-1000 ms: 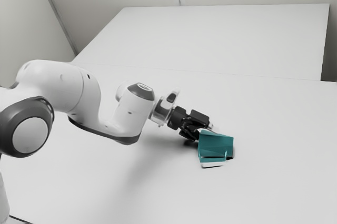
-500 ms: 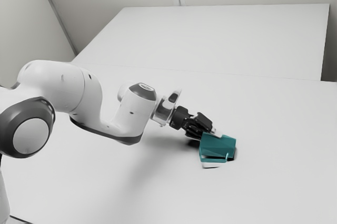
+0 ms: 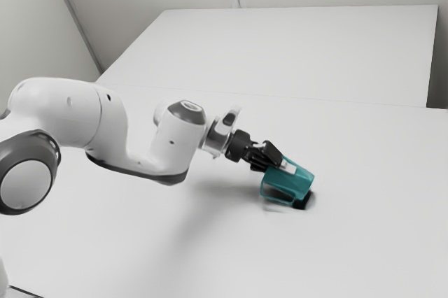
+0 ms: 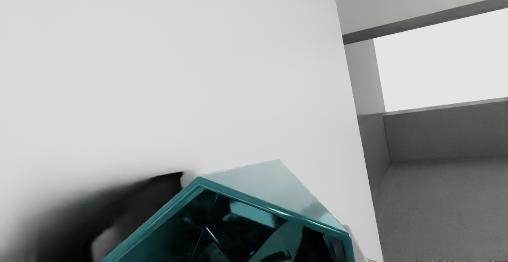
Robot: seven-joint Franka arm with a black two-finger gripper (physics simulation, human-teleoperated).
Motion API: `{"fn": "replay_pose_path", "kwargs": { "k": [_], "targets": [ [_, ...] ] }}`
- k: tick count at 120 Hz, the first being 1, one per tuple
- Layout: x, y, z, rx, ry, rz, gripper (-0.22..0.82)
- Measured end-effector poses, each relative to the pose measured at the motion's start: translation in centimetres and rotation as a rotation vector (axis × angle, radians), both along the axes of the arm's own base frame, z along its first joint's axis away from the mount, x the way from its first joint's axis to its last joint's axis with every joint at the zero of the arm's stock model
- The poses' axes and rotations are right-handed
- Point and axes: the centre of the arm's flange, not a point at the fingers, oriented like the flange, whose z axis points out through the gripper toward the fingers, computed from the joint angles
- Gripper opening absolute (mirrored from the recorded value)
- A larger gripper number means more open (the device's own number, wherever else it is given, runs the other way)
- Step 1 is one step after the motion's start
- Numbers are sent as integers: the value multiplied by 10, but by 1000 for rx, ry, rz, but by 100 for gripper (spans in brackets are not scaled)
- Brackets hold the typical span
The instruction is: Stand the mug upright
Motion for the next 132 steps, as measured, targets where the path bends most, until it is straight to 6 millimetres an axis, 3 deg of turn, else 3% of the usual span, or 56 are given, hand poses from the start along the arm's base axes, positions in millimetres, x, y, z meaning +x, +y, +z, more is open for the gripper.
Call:
{"fn": "replay_pose_path", "kwargs": {
  "k": [25, 42, 58, 77, 103, 132],
  "targets": [
    [0, 2, 34, 15, -66, -20, -15],
    [1, 16, 57, 95, -119, -74, -15],
    [3, 43, 79, 244, -165, -144, -15],
    [3, 70, 92, 433, -178, -215, -15],
    [-4, 82, 106, 674, -170, -289, -15],
    [-7, 98, 108, 878, -132, -301, -15]
  ]
}}
